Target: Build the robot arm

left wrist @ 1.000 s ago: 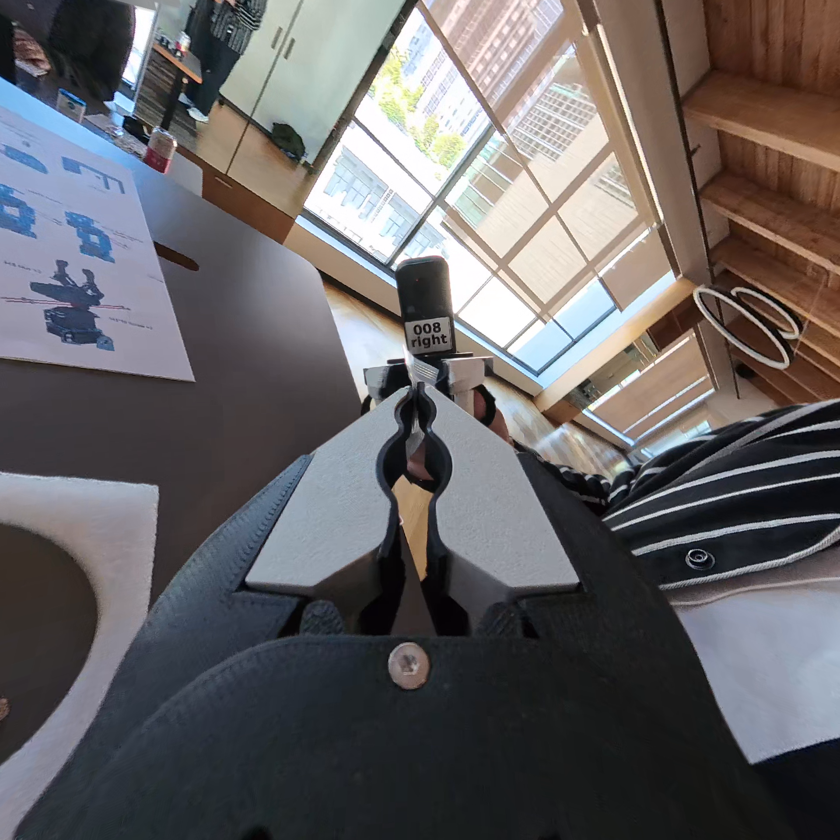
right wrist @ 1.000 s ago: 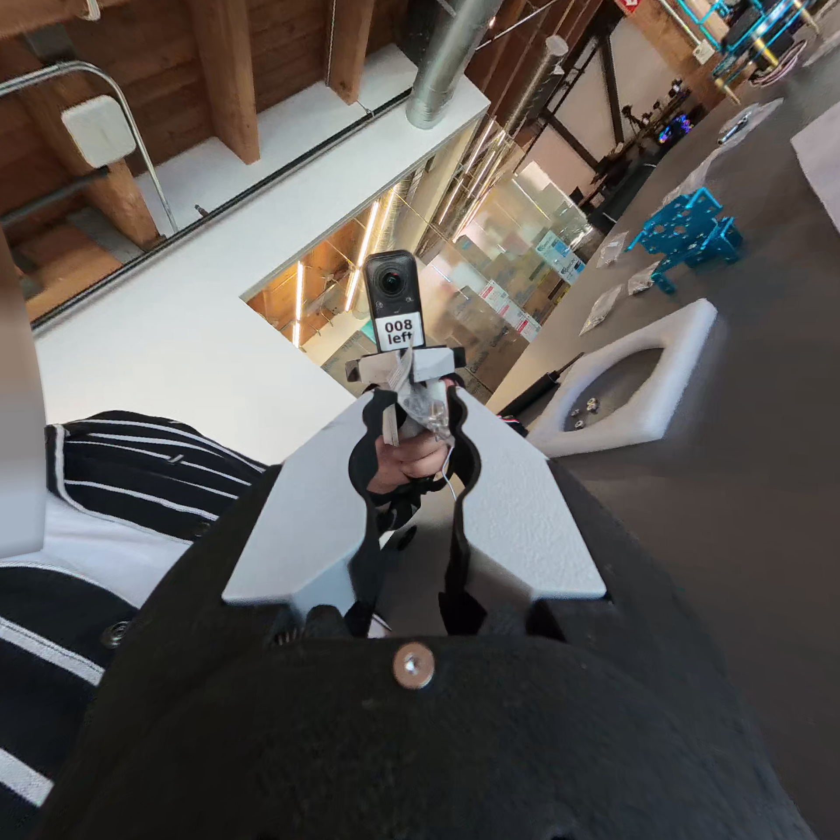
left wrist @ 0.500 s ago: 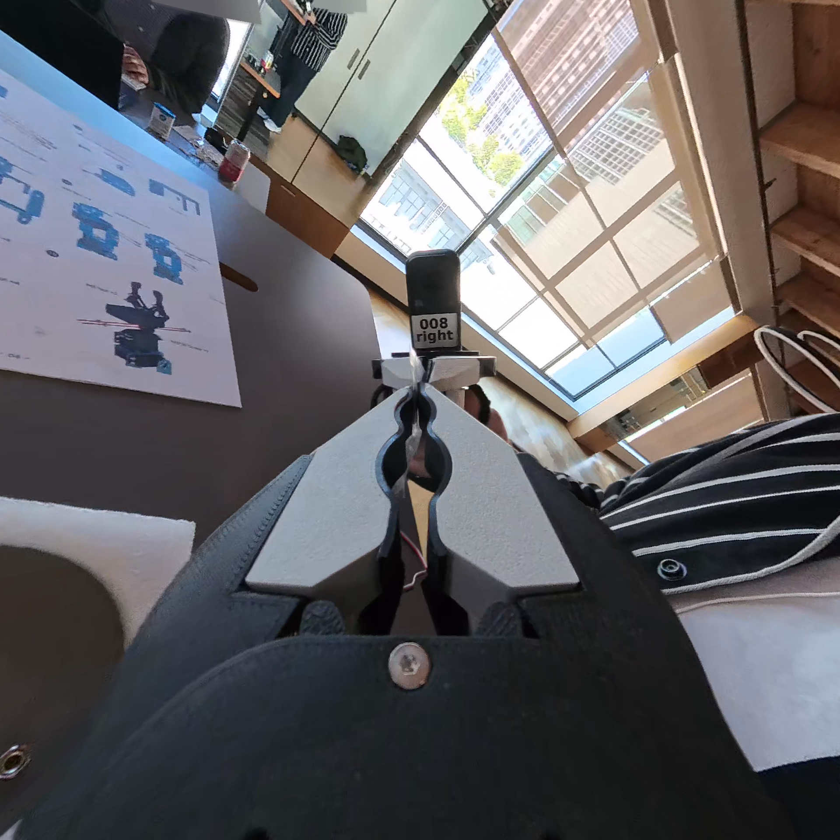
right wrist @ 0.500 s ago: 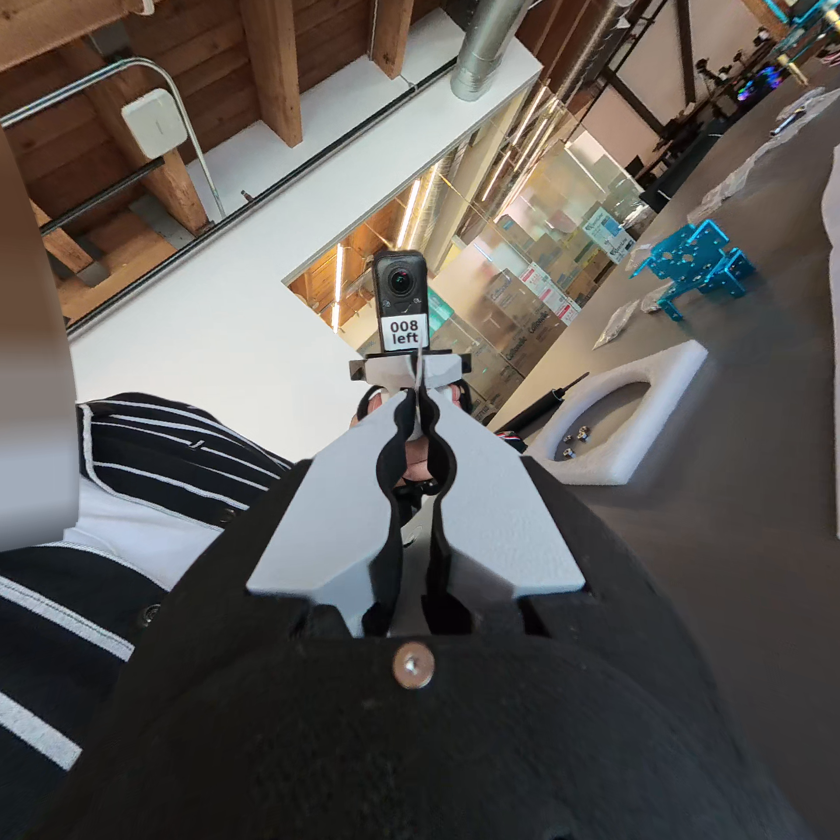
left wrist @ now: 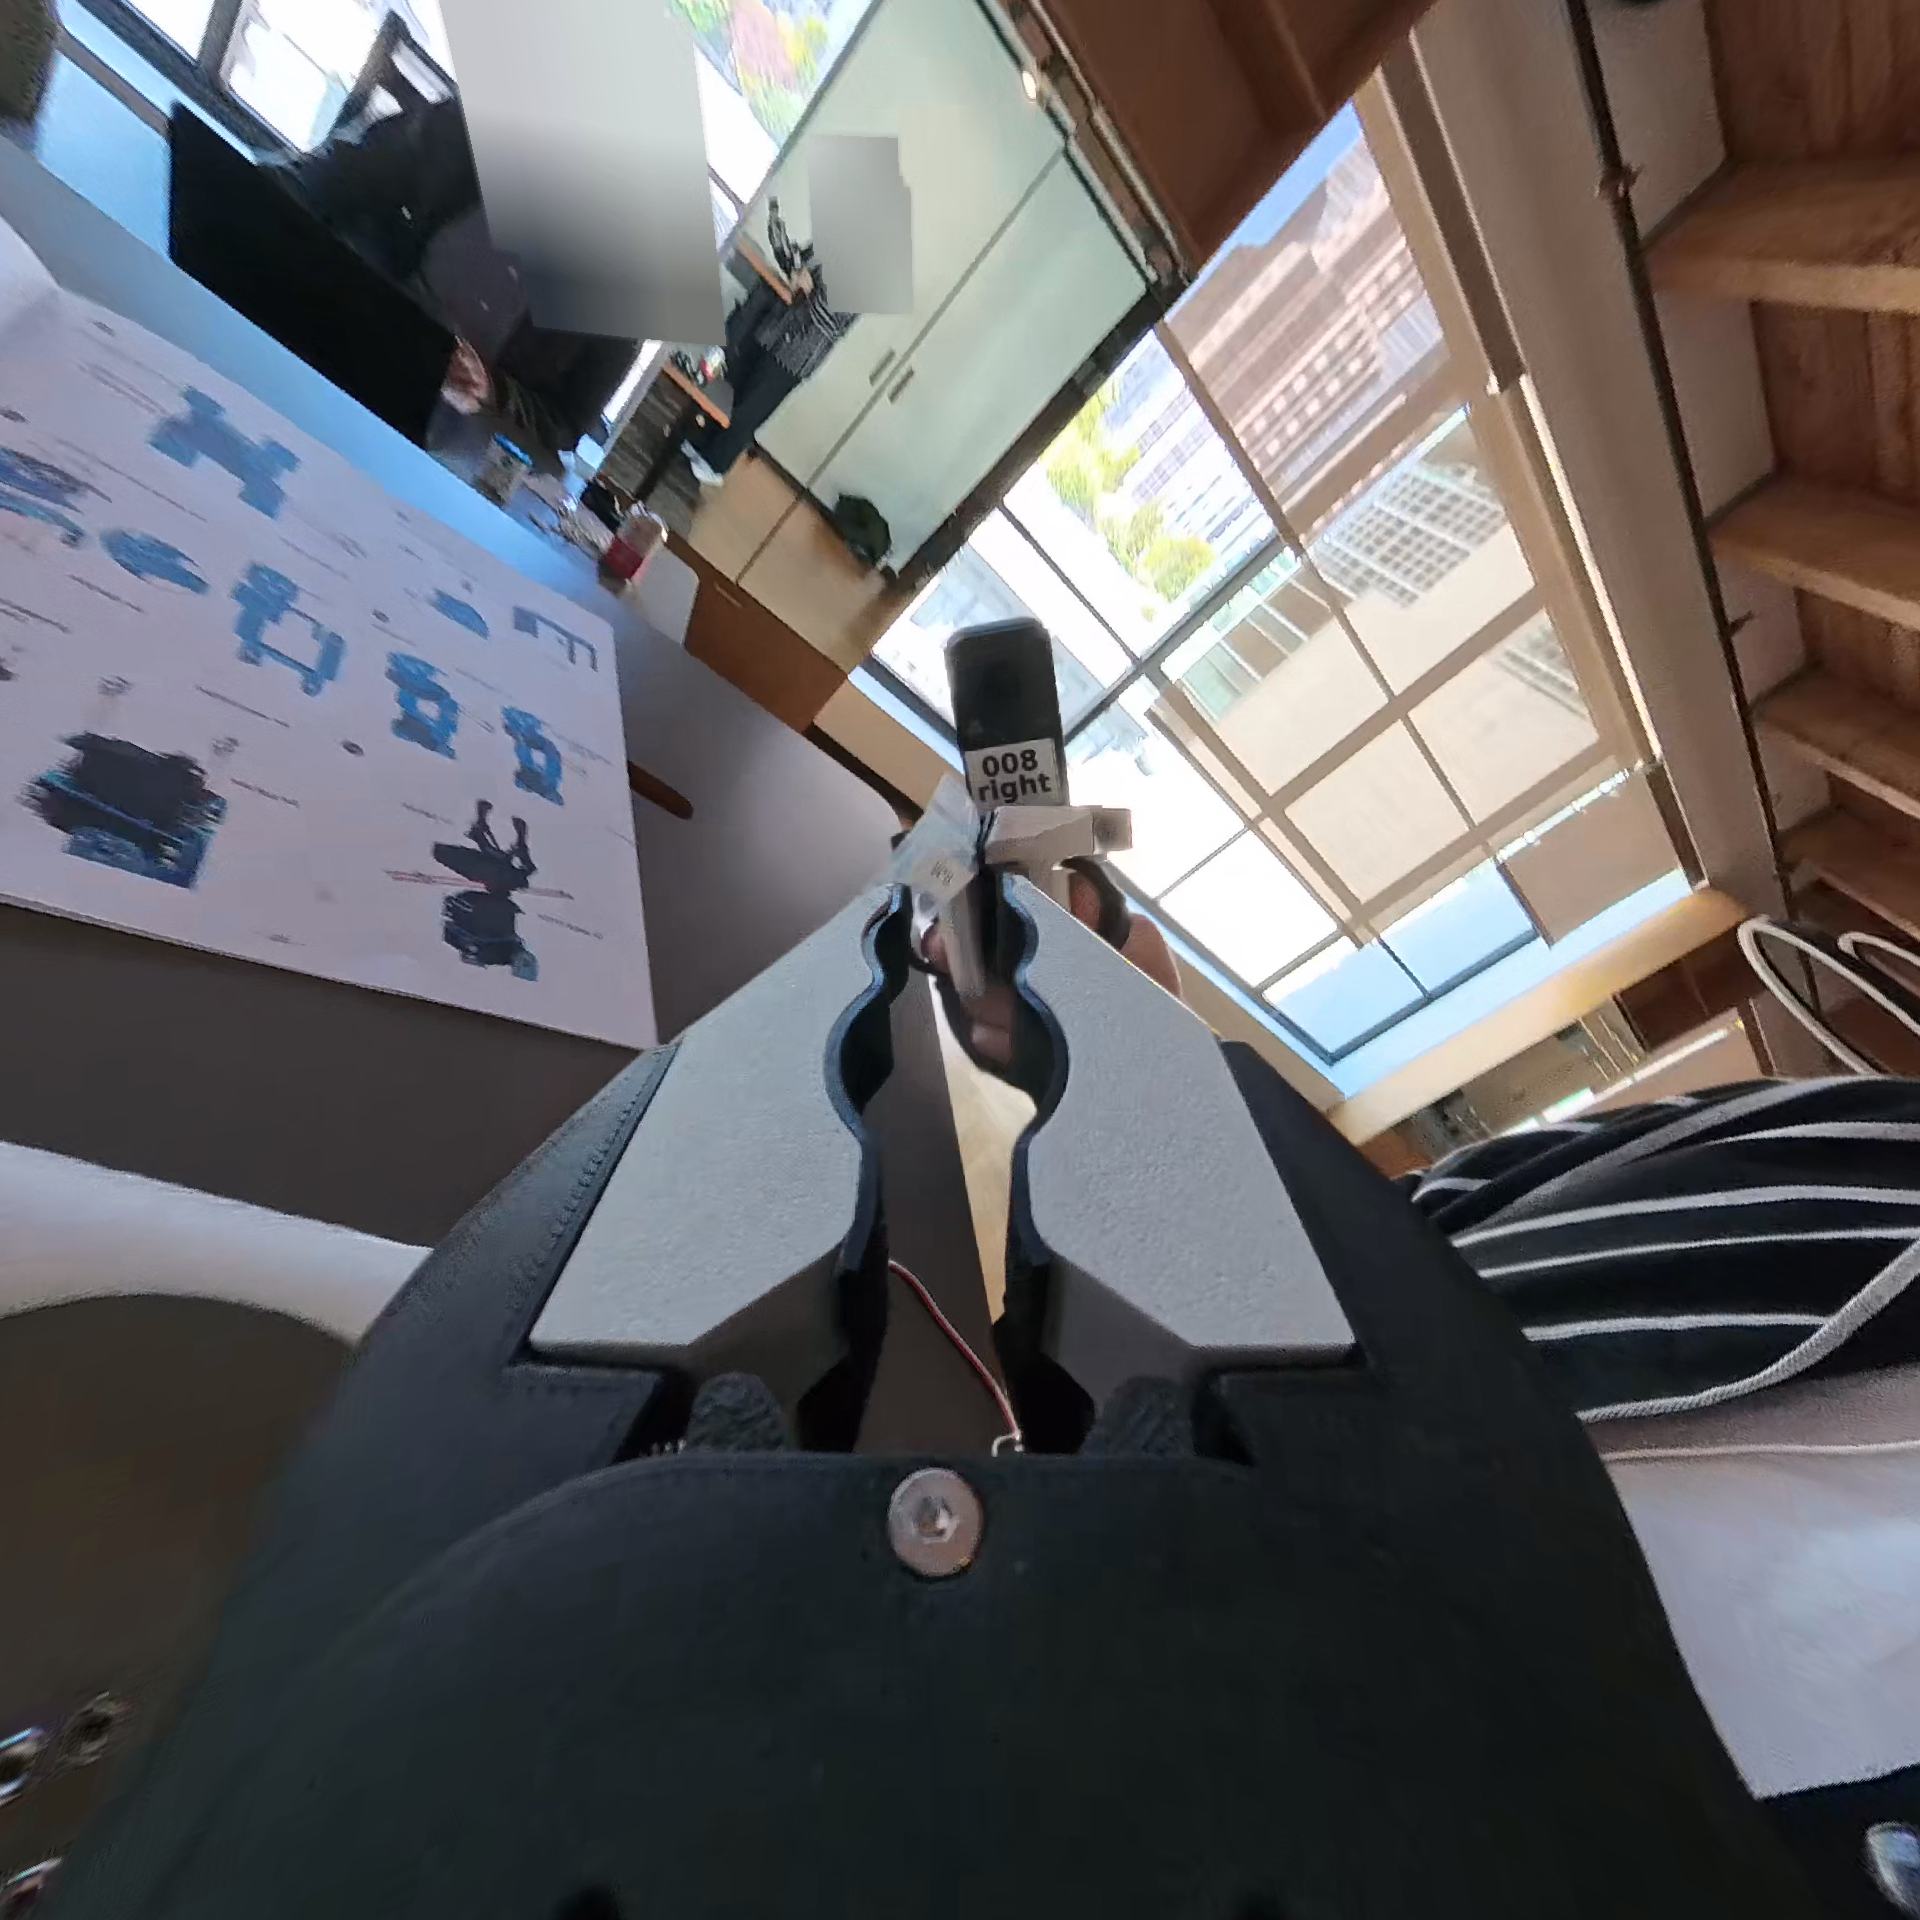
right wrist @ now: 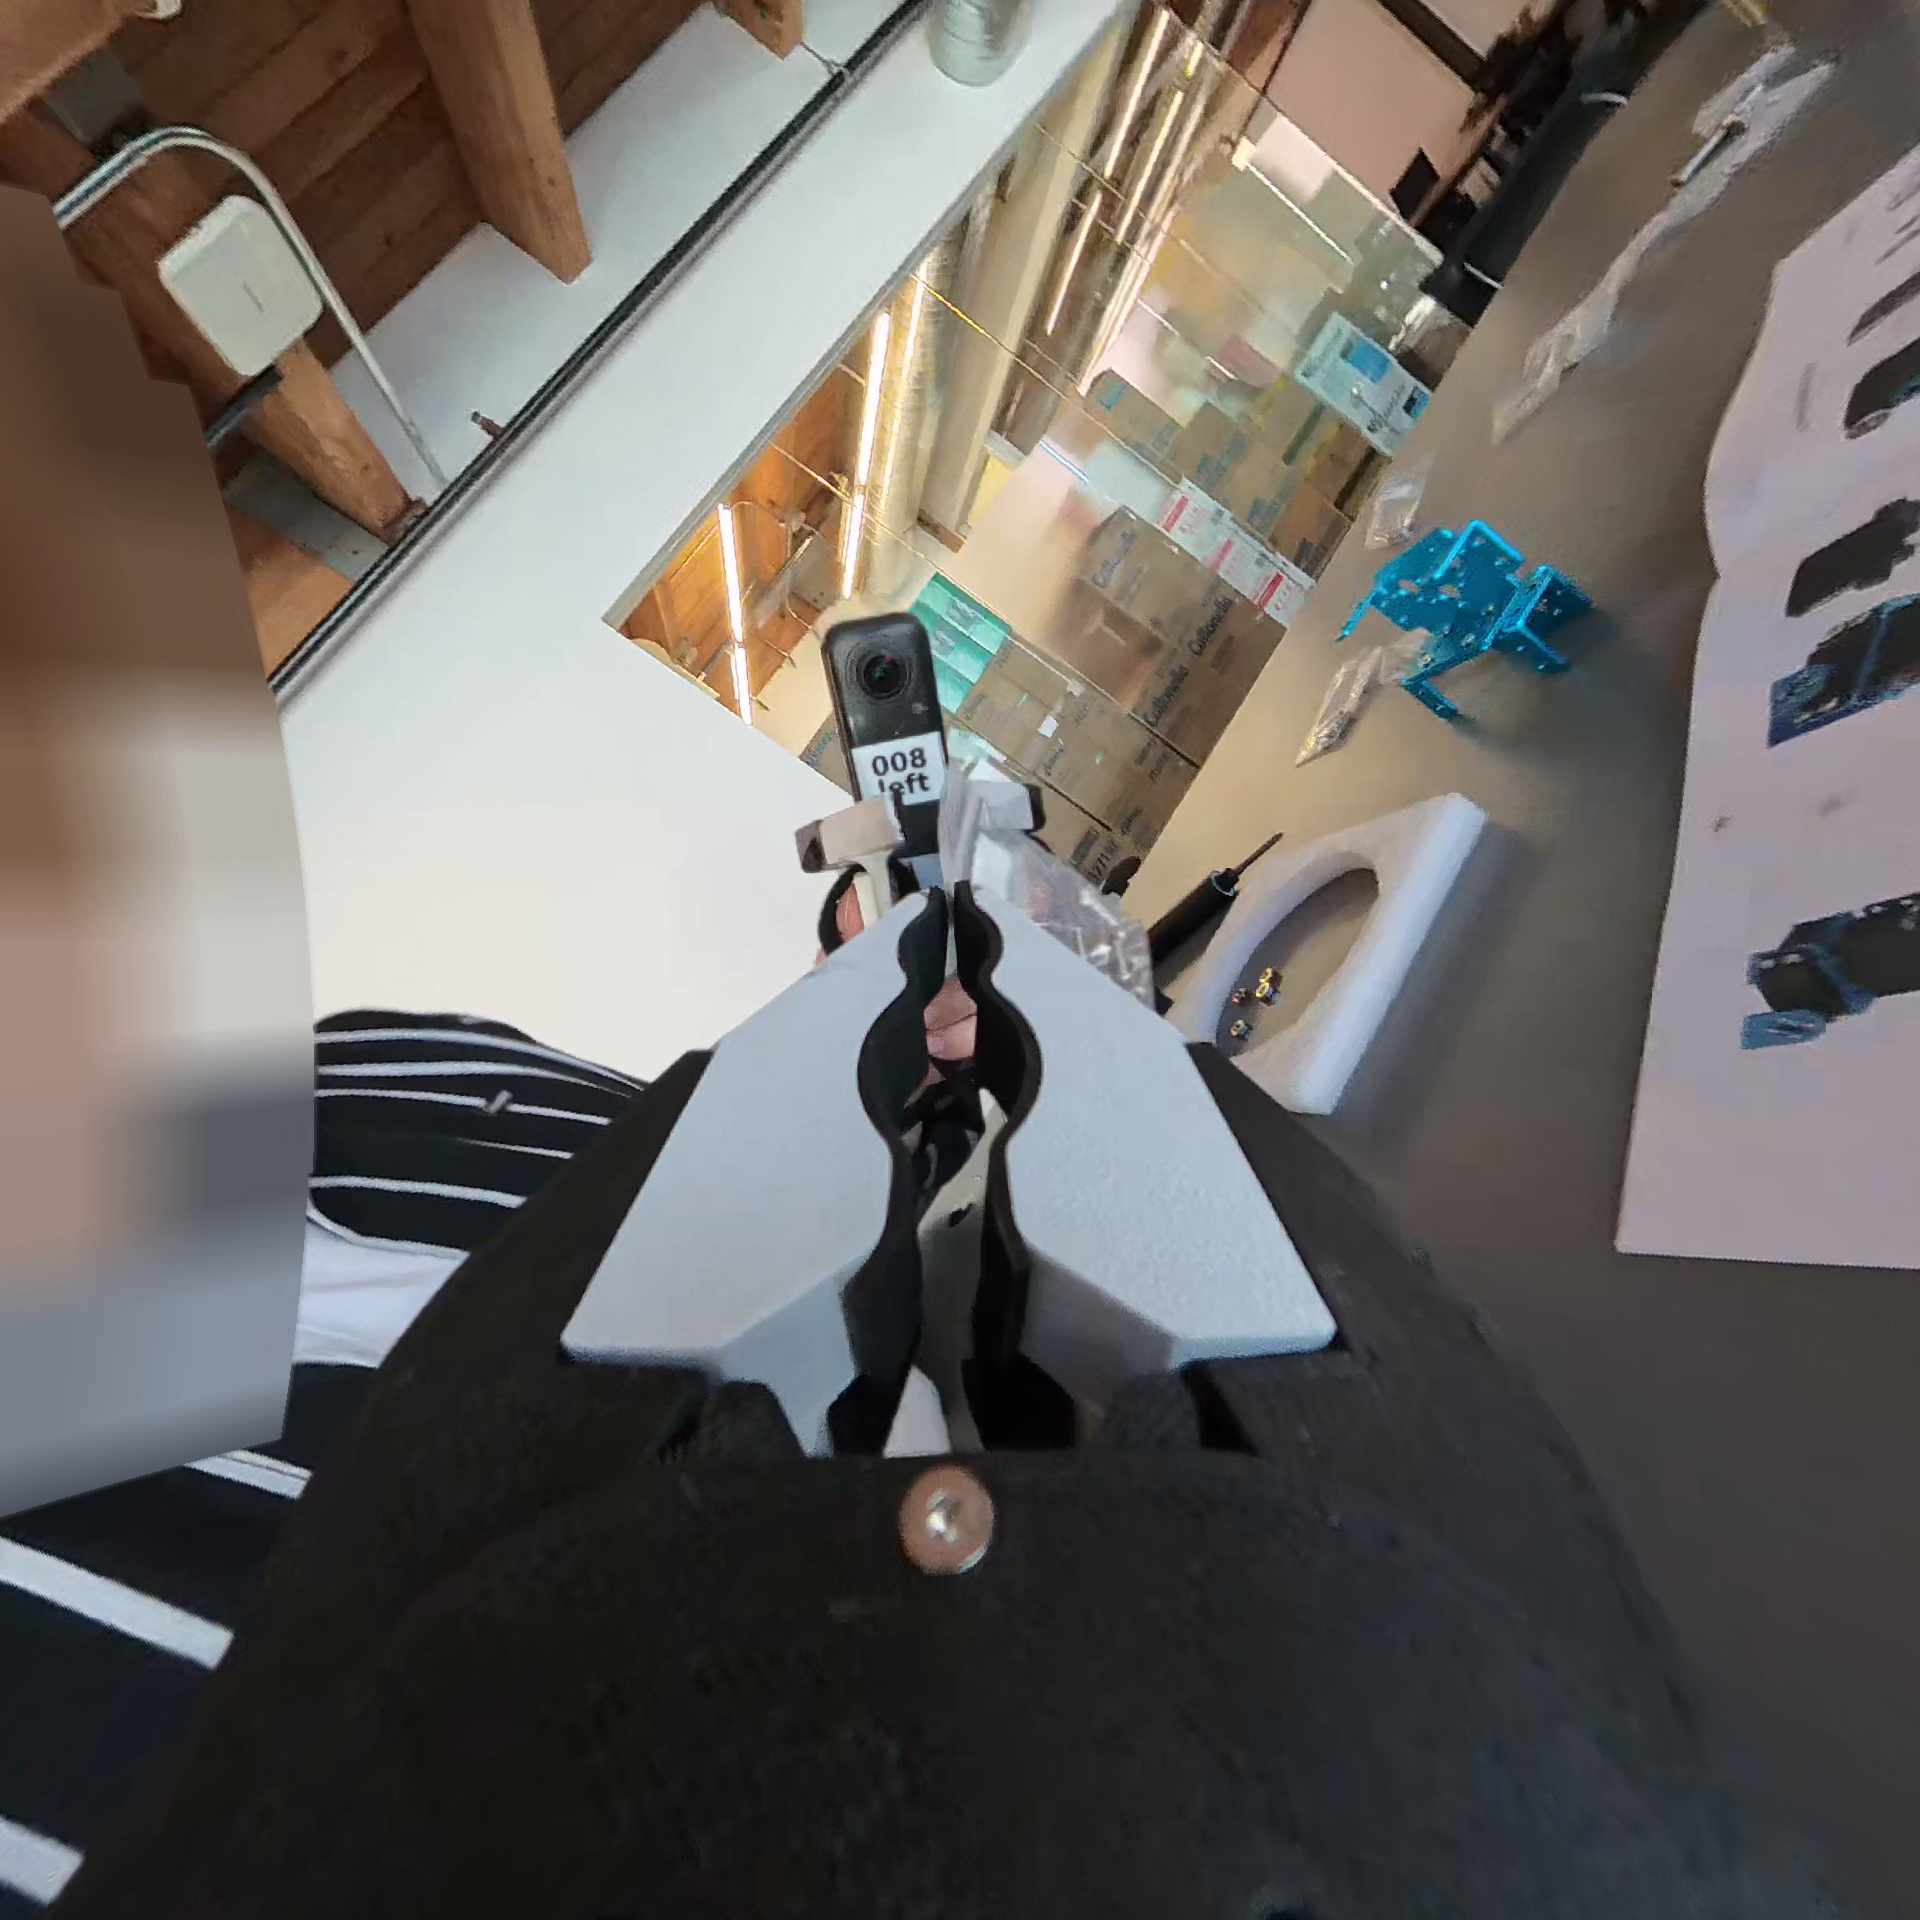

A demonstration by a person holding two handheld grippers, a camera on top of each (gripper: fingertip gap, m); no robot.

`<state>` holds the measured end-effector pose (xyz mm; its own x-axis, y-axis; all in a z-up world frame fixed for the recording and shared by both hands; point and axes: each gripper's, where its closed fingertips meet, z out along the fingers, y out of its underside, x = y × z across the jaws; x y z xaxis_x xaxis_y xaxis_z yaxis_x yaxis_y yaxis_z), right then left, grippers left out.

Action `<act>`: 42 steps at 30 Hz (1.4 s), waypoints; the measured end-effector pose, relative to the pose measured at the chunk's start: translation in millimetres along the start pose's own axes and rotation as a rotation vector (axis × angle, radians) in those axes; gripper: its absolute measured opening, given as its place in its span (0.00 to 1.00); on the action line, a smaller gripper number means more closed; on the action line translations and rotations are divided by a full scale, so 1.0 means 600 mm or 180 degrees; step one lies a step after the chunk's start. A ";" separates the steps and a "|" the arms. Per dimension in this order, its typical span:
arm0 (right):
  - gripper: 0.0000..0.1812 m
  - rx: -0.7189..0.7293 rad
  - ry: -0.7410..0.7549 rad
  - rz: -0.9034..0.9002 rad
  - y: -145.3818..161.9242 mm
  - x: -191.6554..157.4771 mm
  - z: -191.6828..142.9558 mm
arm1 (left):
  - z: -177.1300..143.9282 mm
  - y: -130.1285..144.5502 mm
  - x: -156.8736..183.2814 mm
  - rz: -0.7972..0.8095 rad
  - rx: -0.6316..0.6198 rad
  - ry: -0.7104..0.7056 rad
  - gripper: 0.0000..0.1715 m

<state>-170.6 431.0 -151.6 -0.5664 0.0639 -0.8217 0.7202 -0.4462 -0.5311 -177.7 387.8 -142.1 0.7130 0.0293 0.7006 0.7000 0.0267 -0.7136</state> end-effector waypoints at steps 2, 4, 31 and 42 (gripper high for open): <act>0.00 0.0003 -0.0032 0.0149 -0.023 -0.010 -0.004 | -0.015 -0.016 -0.003 0.0027 0.0129 -0.0029 0.09; 0.00 -0.0016 -0.0087 0.0312 -0.041 -0.022 -0.006 | -0.026 -0.029 -0.003 0.0051 0.0233 -0.0032 0.09; 0.00 -0.0293 0.2055 -0.3896 0.122 0.029 0.029 | -0.004 0.105 -0.027 -0.1223 -0.0253 -0.0211 0.09; 0.00 -0.0080 0.1942 -0.3564 0.124 0.012 0.035 | -0.007 0.103 -0.010 -0.0958 -0.0259 -0.0034 0.03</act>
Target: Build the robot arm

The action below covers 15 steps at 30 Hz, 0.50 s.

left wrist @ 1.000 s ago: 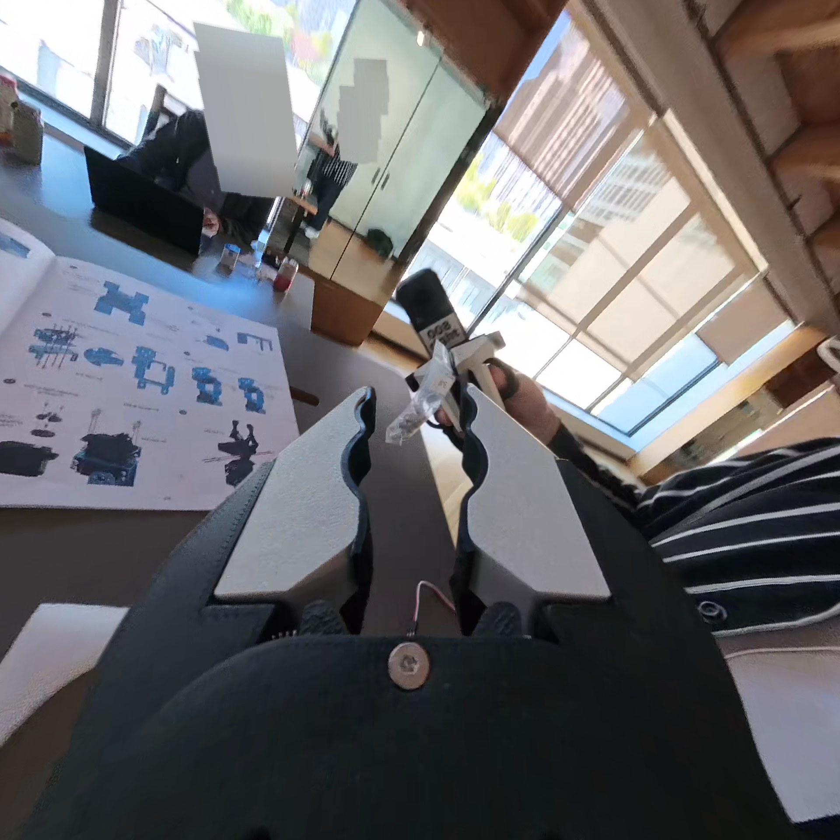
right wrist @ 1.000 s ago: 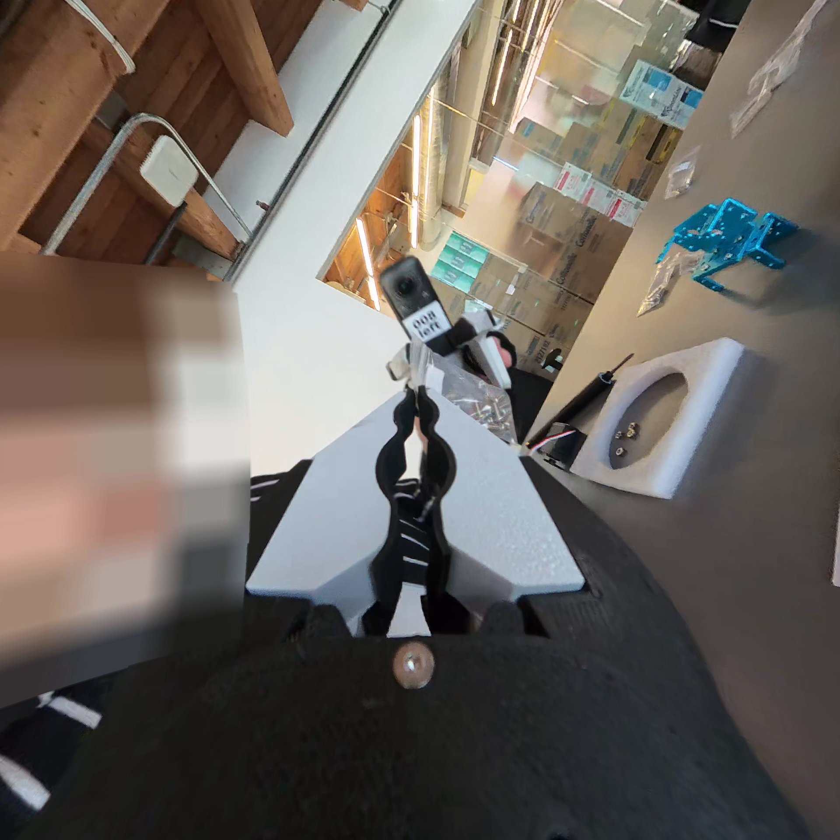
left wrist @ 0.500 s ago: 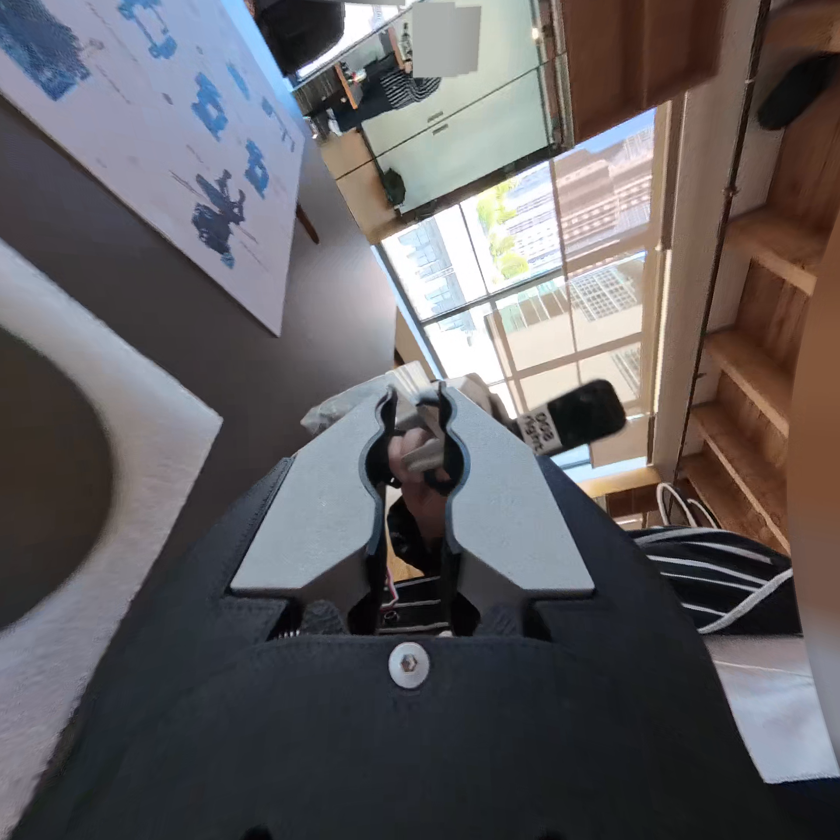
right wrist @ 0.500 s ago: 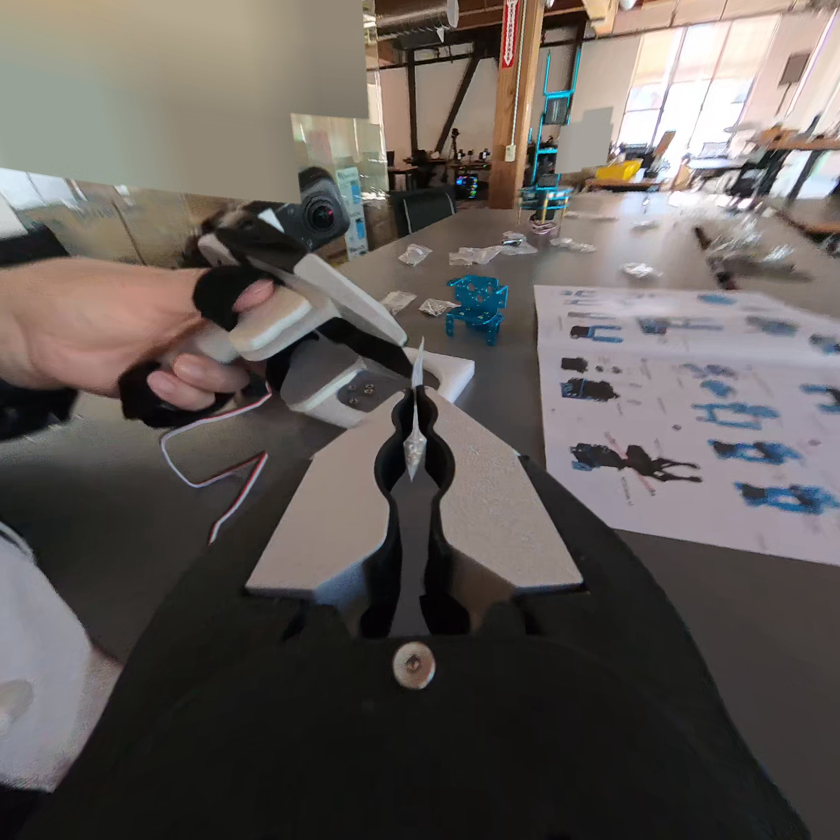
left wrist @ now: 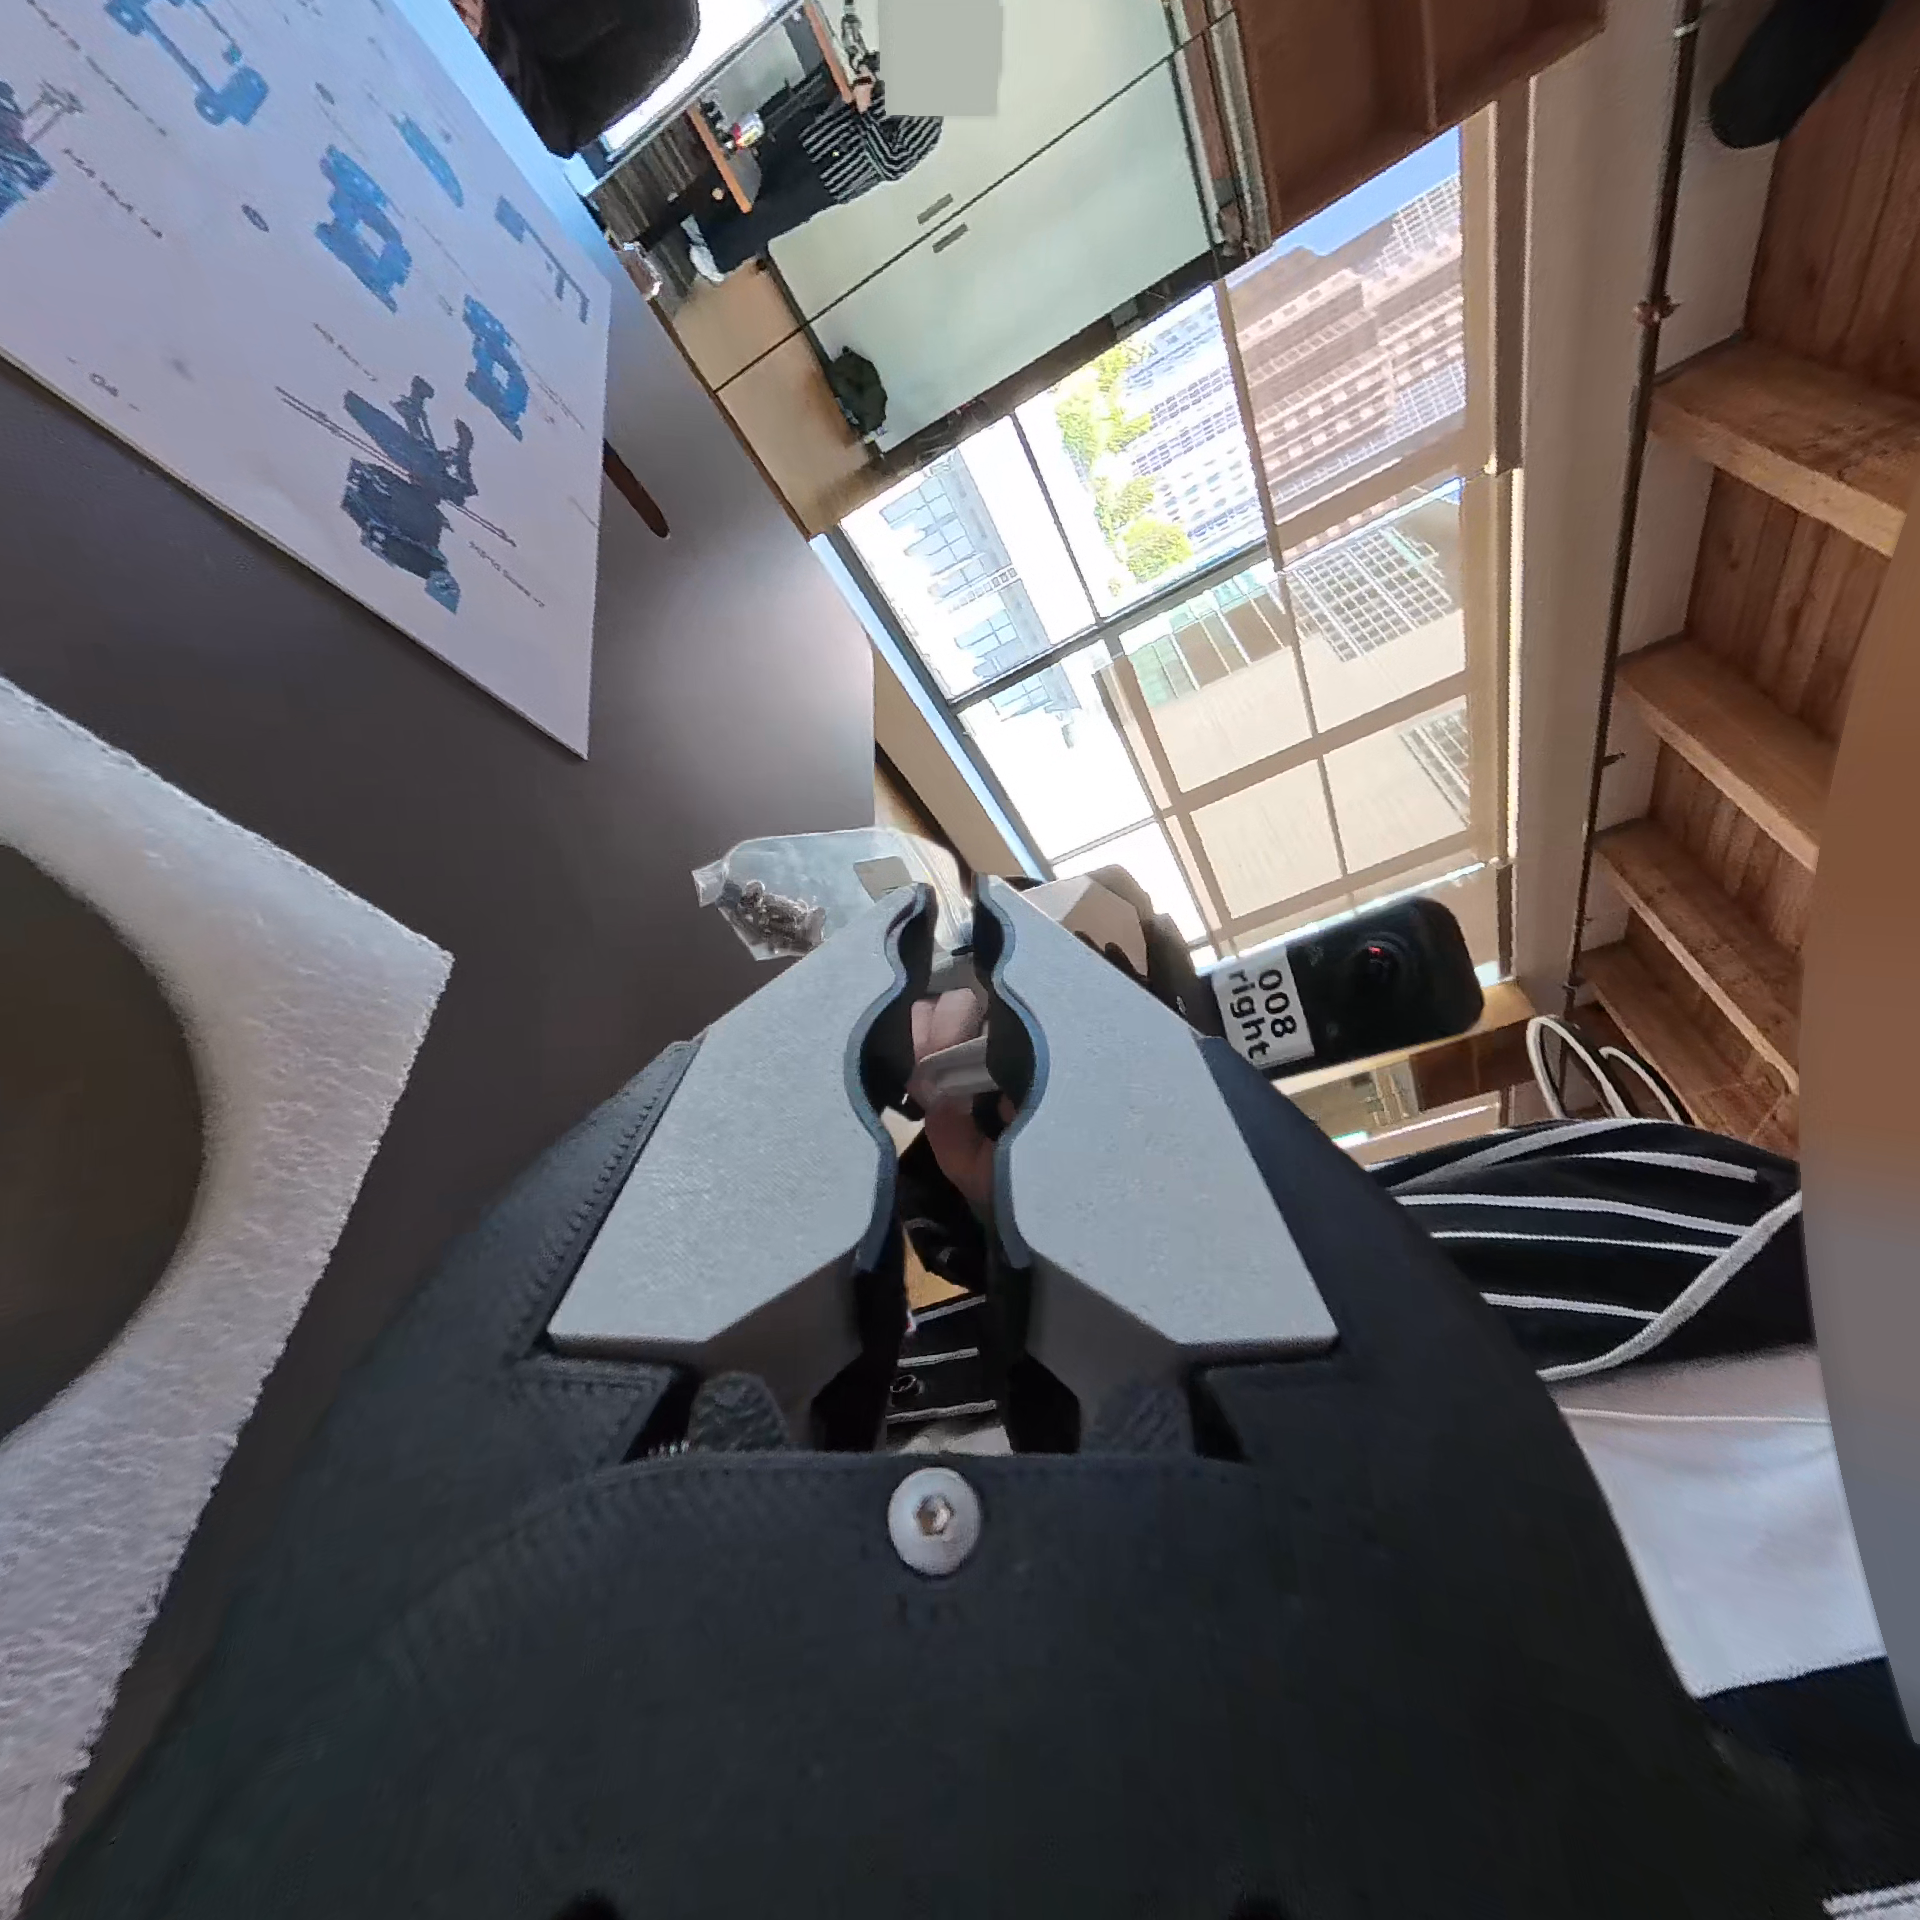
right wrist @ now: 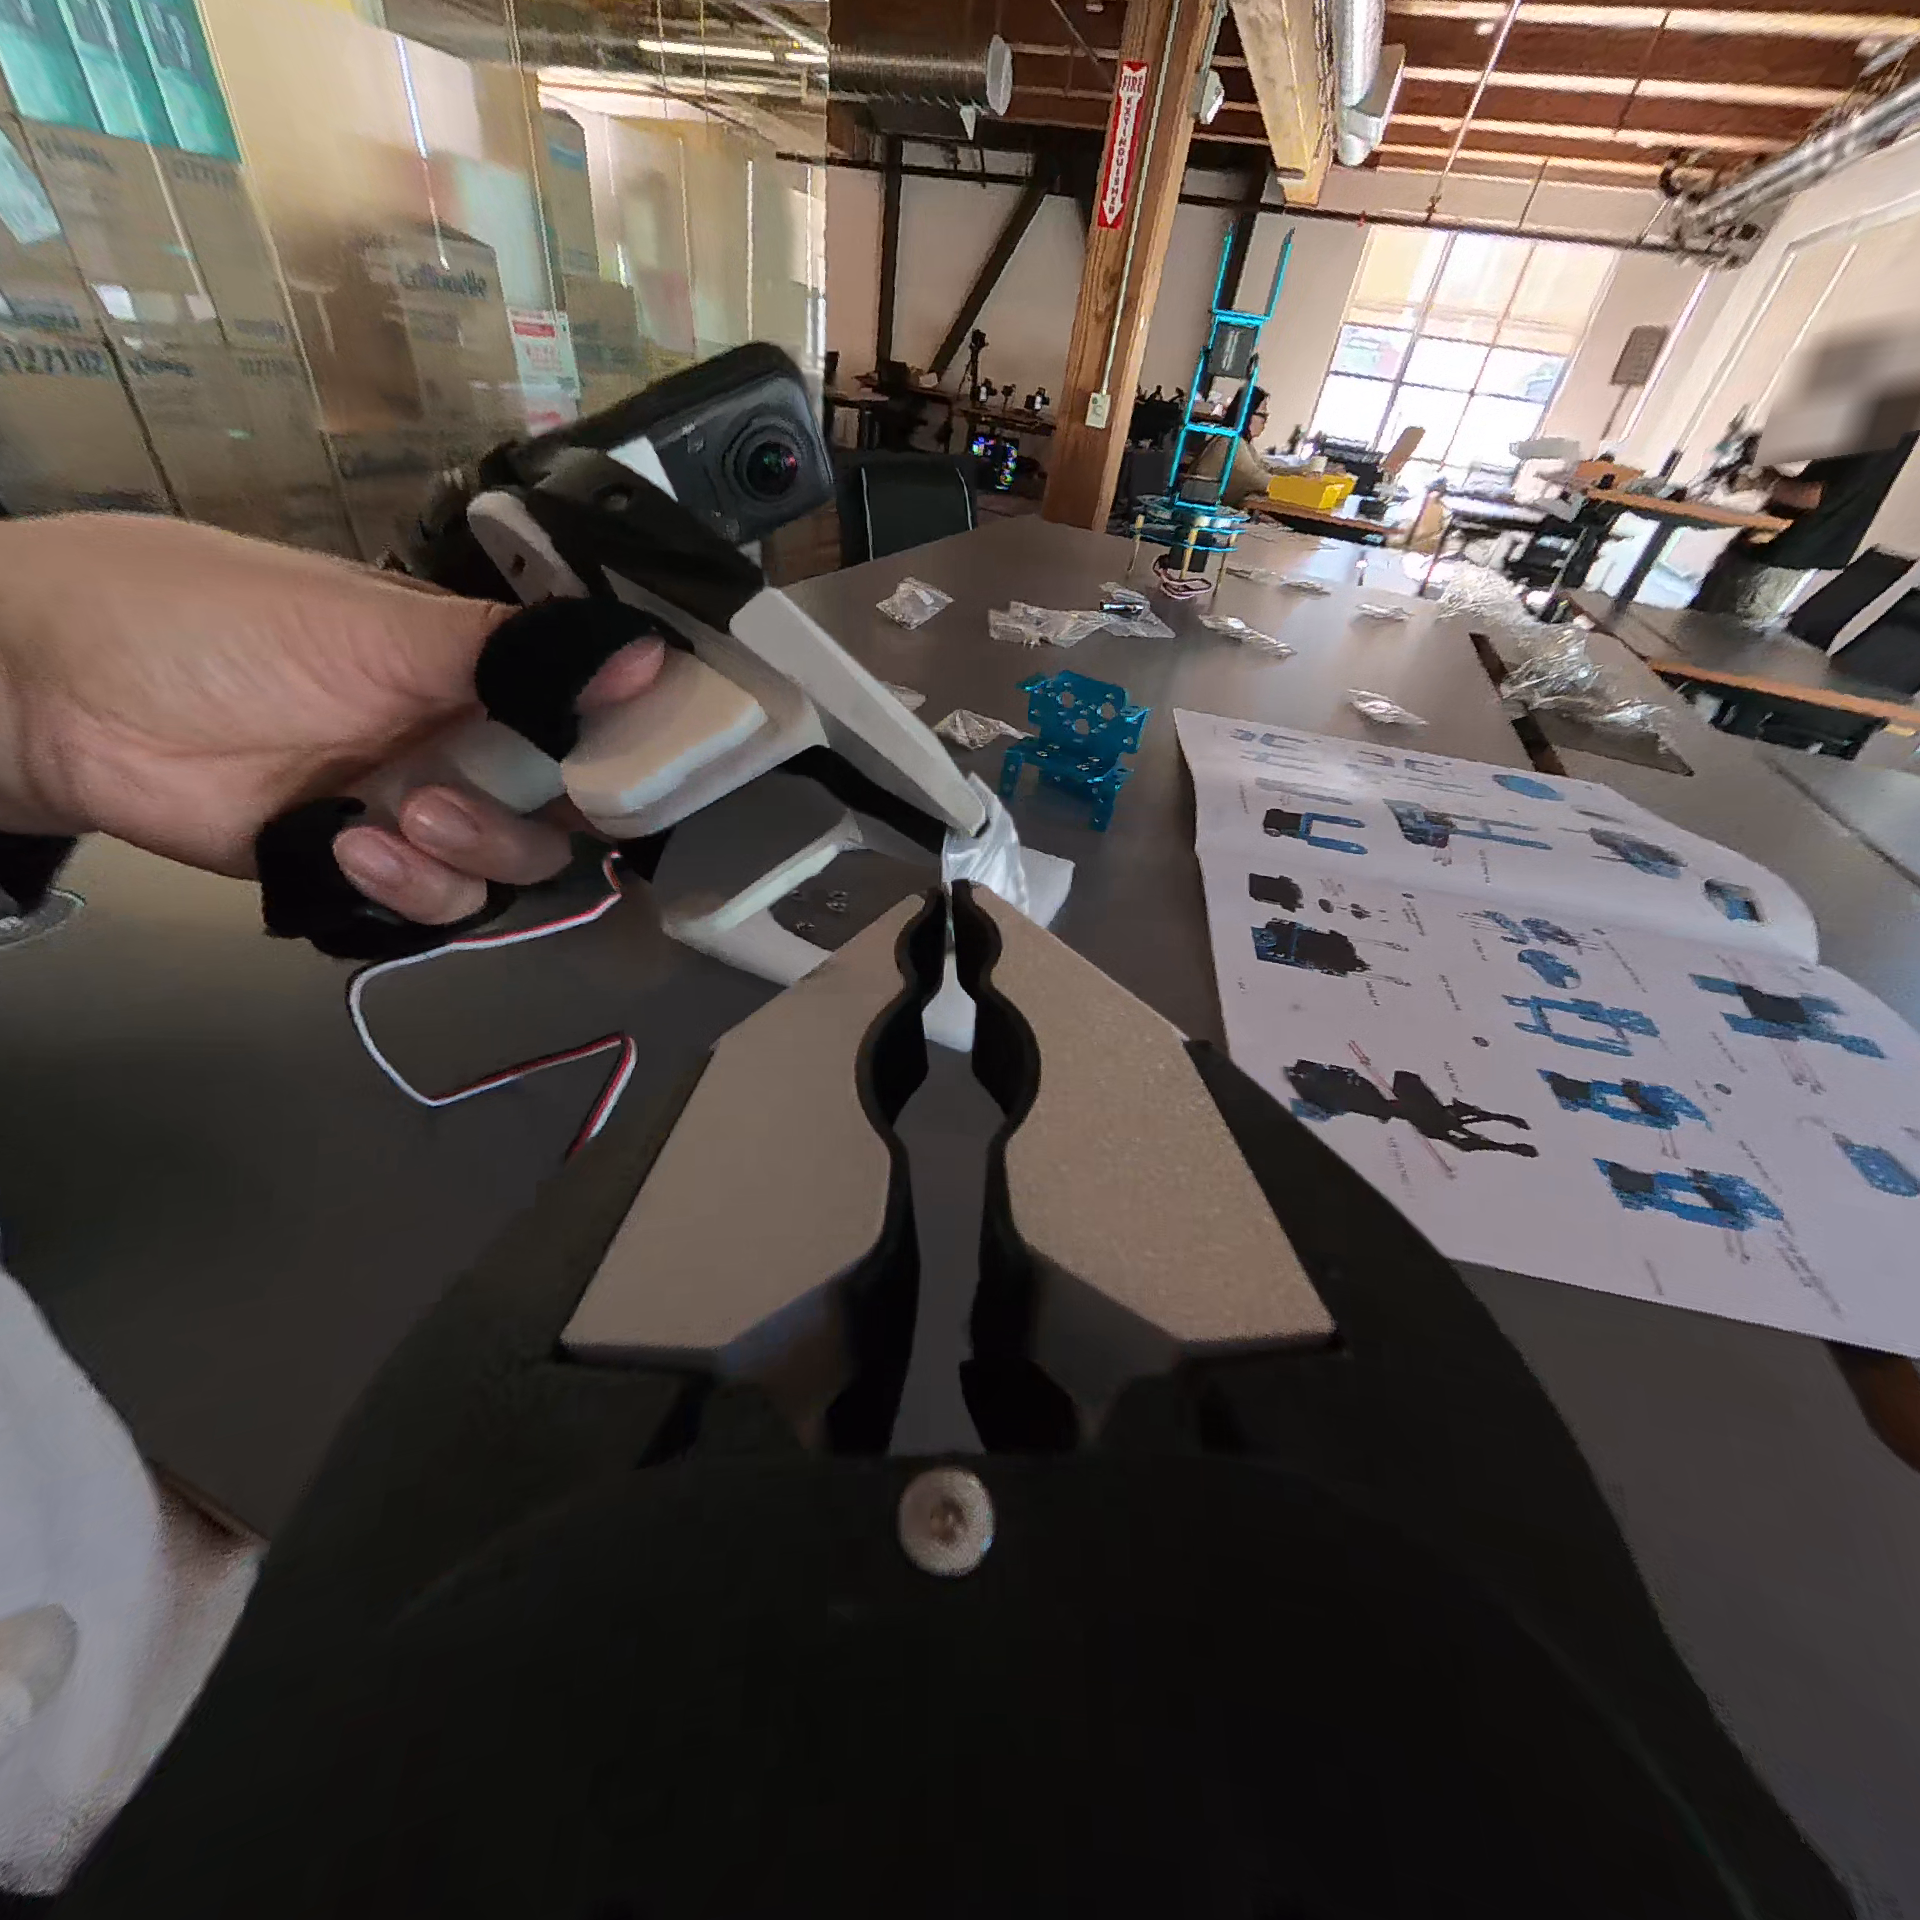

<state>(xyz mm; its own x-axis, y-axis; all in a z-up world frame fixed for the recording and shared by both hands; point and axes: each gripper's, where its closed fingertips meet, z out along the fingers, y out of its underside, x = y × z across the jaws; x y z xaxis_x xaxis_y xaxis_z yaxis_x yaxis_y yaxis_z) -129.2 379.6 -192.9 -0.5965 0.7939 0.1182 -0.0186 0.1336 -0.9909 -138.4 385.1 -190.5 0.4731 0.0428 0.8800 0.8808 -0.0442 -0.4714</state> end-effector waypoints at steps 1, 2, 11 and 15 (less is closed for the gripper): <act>0.00 0.0017 -0.0039 0.0125 -0.001 -0.001 0.000 | 0.000 0.000 0.002 -0.0011 0.0006 0.0041 0.03; 0.00 0.0042 -0.0069 0.0249 -0.002 0.000 -0.001 | 0.000 0.000 0.002 -0.0019 0.0009 0.0068 0.03; 0.09 -0.0353 -0.0833 0.1737 0.026 -0.003 -0.004 | 0.008 0.040 -0.052 0.0067 -0.0511 -0.0511 0.00; 0.12 -0.0869 -0.1040 0.2337 0.053 -0.007 -0.004 | 0.021 0.052 -0.052 0.0111 -0.0630 -0.0568 0.00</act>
<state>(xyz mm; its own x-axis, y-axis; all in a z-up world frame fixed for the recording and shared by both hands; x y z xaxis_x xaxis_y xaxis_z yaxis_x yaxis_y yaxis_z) -125.1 381.9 -224.5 -0.5841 0.5295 -0.6152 0.6333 -0.1769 -0.7534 -125.3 394.8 -233.3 0.5144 0.2125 0.8308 0.8514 -0.2423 -0.4652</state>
